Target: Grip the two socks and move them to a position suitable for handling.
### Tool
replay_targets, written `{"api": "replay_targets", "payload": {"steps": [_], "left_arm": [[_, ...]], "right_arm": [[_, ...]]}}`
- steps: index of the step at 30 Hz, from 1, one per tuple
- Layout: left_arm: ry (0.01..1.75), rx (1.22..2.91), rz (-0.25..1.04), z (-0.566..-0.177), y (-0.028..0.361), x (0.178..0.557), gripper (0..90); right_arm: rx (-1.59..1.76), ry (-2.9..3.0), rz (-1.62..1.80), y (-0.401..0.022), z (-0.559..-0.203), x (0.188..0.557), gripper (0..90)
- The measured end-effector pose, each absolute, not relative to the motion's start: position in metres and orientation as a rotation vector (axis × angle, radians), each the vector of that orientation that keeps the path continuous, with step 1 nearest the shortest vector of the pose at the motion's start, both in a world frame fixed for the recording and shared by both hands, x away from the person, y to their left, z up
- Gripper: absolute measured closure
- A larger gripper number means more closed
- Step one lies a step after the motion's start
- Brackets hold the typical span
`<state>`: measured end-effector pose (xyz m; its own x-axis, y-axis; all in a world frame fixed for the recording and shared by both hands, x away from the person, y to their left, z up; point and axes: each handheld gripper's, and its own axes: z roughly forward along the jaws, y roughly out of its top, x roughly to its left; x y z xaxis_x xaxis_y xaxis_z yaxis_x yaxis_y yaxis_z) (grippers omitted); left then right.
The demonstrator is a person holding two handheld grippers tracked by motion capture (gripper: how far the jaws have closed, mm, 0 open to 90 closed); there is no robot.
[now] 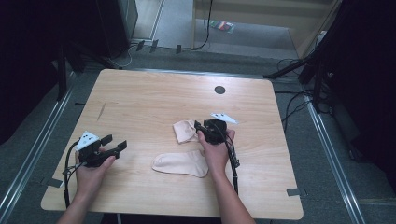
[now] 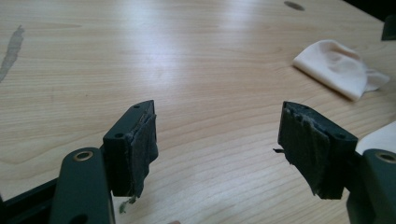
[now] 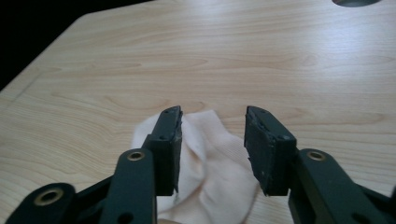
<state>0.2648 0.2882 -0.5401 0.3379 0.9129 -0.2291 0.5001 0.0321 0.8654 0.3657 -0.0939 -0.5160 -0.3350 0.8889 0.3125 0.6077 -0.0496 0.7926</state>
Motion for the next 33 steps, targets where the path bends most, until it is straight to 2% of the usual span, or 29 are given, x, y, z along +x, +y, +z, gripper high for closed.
{"api": "replay_targets", "payload": {"steps": [6,13,27,28,31,33], "left_arm": [[1.287,1.609,0.505,-0.533,0.278,0.269,30.6],[1.278,1.627,0.509,-0.534,0.273,0.271,31.2],[1.289,1.628,0.493,-0.539,0.274,0.272,32.2],[1.288,1.627,0.492,-0.539,0.274,0.272,32.3],[1.290,1.627,0.491,-0.539,0.273,0.272,32.4],[1.290,1.628,0.493,-0.539,0.273,0.272,32.4]], "right_arm": [[1.580,1.945,1.310,-0.099,-0.517,0.364,66.6],[1.547,2.002,1.337,-0.093,-0.521,0.367,69.7],[1.517,2.119,1.250,-0.074,-0.530,0.379,68.2],[1.530,2.128,1.240,-0.073,-0.532,0.380,69.1],[1.547,2.144,1.195,-0.070,-0.535,0.380,83.5],[1.554,2.137,1.201,-0.071,-0.534,0.379,87.7]]}}
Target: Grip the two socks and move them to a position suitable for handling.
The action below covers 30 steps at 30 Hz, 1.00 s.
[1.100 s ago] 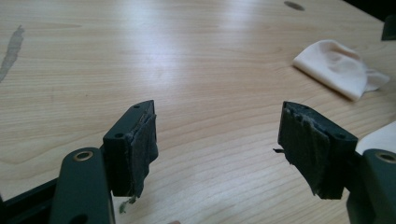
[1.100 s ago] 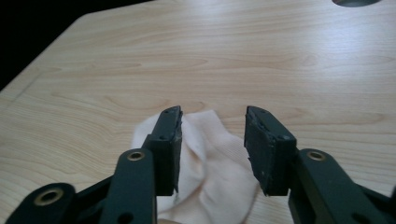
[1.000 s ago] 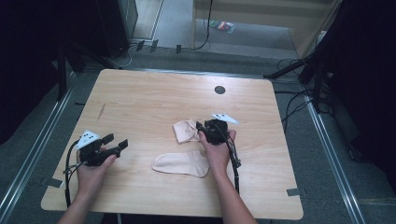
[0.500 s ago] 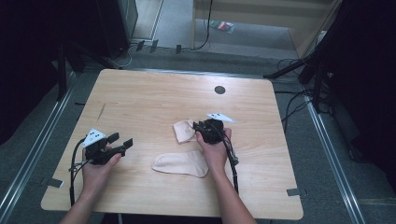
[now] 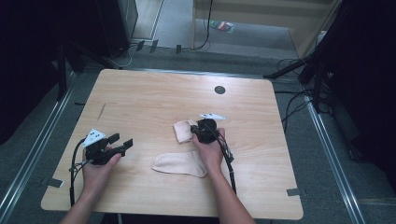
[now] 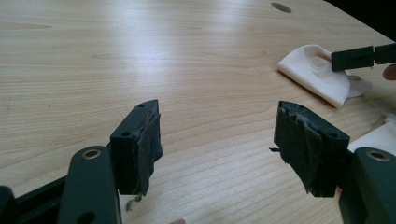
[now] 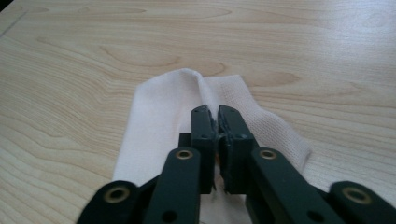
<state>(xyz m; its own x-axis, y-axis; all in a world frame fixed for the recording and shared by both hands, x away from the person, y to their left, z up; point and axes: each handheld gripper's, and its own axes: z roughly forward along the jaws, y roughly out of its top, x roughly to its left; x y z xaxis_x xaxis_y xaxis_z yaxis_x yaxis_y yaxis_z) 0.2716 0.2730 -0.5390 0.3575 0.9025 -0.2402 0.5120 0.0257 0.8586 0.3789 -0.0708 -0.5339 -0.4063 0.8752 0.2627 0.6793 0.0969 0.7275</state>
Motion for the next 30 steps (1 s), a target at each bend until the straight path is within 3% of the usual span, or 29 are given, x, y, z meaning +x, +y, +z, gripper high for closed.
{"api": "replay_targets", "payload": {"steps": [16,24,30], "left_arm": [[1.292,1.622,0.490,-0.538,0.274,0.273,32.4],[1.289,1.624,0.493,-0.539,0.273,0.273,32.3],[1.289,1.618,0.491,-0.538,0.271,0.274,33.1]], "right_arm": [[1.465,2.111,1.248,-0.010,-0.506,0.351,87.2],[1.348,2.245,1.548,0.013,-0.503,0.340,65.7],[1.354,2.162,1.545,-0.017,-0.492,0.344,64.0]]}}
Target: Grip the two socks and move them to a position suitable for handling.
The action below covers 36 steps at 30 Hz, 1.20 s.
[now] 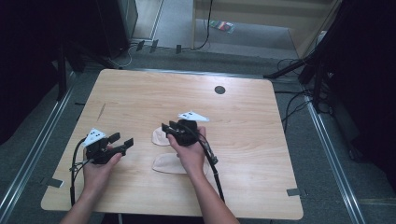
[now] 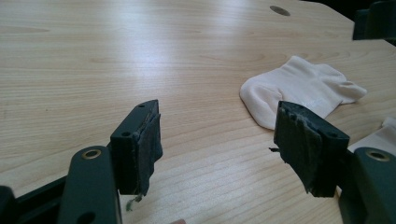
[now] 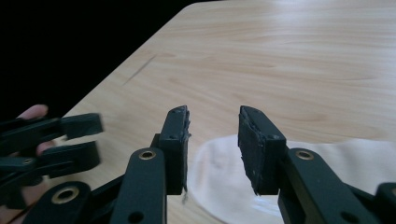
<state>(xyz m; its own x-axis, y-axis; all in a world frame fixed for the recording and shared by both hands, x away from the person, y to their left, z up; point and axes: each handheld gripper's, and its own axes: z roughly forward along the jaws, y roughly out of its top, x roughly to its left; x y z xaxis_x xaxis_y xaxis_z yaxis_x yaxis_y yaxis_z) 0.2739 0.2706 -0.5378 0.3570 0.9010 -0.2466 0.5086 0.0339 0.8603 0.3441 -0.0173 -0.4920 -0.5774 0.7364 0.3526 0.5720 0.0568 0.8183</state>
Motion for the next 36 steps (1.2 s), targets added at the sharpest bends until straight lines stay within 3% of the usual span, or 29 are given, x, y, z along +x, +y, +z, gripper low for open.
{"api": "replay_targets", "payload": {"steps": [6,13,20,36], "left_arm": [[1.275,1.619,0.493,-0.537,0.263,0.281,39.1],[1.243,1.652,0.464,-0.532,0.243,0.295,48.6],[1.277,1.719,0.397,-0.547,0.219,0.312,52.5],[1.275,1.877,0.469,-0.550,0.186,0.331,52.0]], "right_arm": [[1.449,2.071,1.471,-0.066,-0.496,0.357,65.4],[1.504,2.048,1.360,-0.093,-0.510,0.367,66.7],[1.539,2.077,1.248,-0.096,-0.529,0.379,66.2],[1.458,2.121,1.149,-0.093,-0.548,0.384,64.0]]}}
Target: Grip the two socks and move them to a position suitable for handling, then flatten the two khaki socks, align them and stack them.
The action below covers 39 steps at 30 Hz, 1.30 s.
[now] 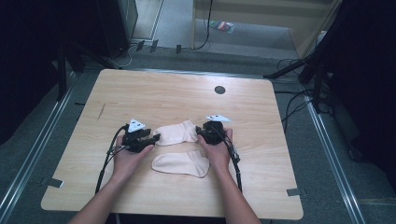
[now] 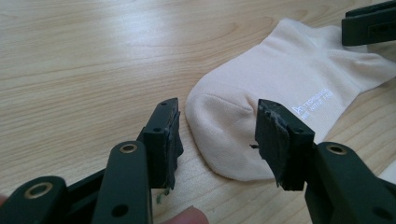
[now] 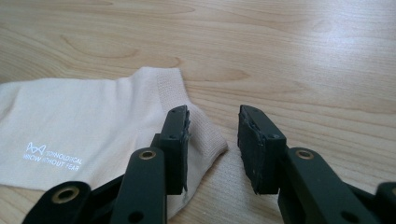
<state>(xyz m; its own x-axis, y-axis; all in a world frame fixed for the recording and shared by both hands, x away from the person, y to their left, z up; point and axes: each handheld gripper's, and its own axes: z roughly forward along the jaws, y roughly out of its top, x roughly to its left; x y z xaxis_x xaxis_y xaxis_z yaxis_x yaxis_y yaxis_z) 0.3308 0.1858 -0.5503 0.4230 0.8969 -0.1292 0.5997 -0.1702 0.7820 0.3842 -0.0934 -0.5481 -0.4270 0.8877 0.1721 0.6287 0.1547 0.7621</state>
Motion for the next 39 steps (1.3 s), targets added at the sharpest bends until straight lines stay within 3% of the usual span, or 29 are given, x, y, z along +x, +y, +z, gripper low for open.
{"api": "replay_targets", "payload": {"steps": [7,12,27,39], "left_arm": [[1.269,1.956,0.526,-0.550,0.177,0.332,69.2],[1.310,1.919,0.456,-0.549,0.183,0.336,88.3],[1.268,1.834,0.443,-0.534,0.204,0.324,90.0],[1.159,1.793,0.446,-0.511,0.214,0.292,90.0]], "right_arm": [[1.400,2.115,1.107,-0.090,-0.549,0.381,76.4],[1.426,2.134,1.114,-0.090,-0.548,0.380,85.6],[1.404,2.075,1.233,-0.096,-0.523,0.363,87.7],[1.373,2.057,1.311,-0.104,-0.503,0.329,87.9]]}}
